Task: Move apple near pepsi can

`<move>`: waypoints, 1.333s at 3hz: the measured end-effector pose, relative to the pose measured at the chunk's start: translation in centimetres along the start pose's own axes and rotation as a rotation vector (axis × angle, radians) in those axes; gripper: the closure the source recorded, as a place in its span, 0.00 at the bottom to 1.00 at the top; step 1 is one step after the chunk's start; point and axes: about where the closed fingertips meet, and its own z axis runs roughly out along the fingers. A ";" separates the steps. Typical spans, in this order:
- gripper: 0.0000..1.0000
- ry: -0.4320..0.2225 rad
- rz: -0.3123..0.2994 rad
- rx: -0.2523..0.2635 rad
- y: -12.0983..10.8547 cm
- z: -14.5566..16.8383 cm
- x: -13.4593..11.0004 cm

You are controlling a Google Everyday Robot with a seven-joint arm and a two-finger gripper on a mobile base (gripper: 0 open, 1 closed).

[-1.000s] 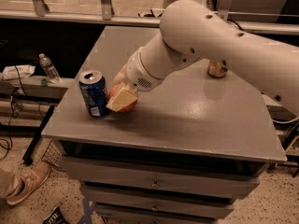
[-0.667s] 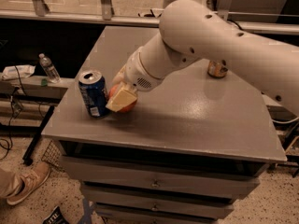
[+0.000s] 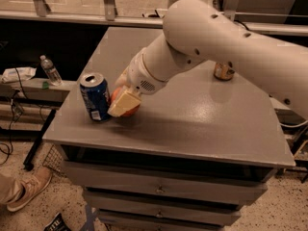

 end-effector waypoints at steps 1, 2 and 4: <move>0.00 0.000 -0.003 0.000 0.1 0.0 -0.1; 0.00 0.001 -0.003 0.000 0.1 0.0 -0.1; 0.00 0.078 0.034 0.066 -0.9 -5.1 4.6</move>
Offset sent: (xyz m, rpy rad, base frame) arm -0.0009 0.0008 0.0007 -0.0008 -0.0015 0.0017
